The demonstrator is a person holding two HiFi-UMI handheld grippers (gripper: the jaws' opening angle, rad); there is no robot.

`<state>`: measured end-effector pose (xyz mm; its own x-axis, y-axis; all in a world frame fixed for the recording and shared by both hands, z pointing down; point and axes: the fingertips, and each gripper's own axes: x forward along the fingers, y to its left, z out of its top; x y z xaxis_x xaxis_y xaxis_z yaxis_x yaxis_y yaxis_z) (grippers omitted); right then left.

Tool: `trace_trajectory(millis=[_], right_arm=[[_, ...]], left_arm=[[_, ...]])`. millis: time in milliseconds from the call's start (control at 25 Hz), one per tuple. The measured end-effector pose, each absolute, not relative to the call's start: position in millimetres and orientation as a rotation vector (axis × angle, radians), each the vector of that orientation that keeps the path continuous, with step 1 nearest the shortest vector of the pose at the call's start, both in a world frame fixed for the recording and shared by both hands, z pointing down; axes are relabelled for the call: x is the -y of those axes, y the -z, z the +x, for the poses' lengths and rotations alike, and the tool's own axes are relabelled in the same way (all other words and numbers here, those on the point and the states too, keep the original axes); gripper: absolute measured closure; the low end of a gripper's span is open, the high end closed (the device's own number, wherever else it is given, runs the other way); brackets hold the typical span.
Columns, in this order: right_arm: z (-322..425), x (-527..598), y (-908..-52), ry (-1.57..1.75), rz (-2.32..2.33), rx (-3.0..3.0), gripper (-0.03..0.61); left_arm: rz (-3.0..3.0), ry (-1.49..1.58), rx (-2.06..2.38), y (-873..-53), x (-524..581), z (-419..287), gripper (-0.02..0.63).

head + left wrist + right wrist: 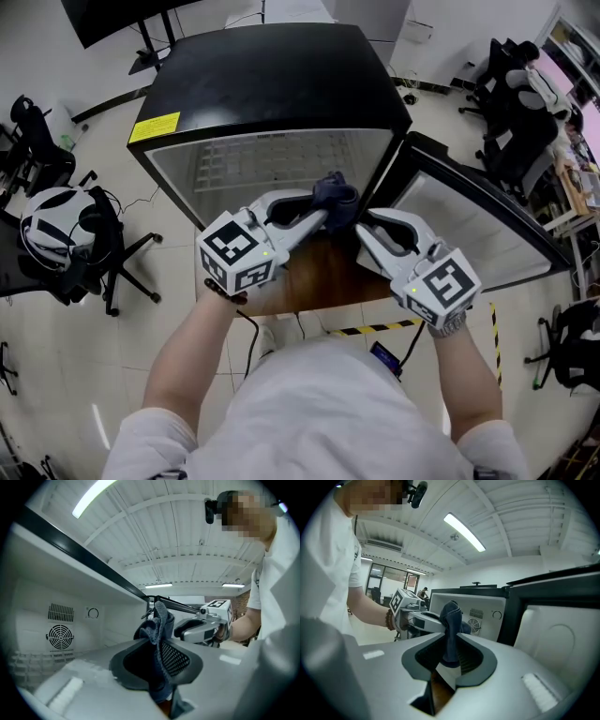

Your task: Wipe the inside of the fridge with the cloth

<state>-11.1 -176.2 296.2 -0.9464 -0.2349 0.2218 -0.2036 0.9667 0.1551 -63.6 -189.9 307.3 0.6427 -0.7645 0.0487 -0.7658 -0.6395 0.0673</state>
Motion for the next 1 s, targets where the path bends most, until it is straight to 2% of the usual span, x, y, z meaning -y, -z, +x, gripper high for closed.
trace_trajectory(millis=[400,760,1000], right_arm=[[-3,189,-307,0.186,0.492,2.808,0.507],[-19,191,-315,0.155,0.454,2.776,0.528],[-26,194,-323,0.134,0.486,2.730,0.577]], left_arm=[[2.646,-0.073,1.575,-315,223,-71,0.545],[2.568,-0.113,1.674,-319,228,-85,0.545],[2.464,-0.113,1.779,-318,247,-100,0.545]])
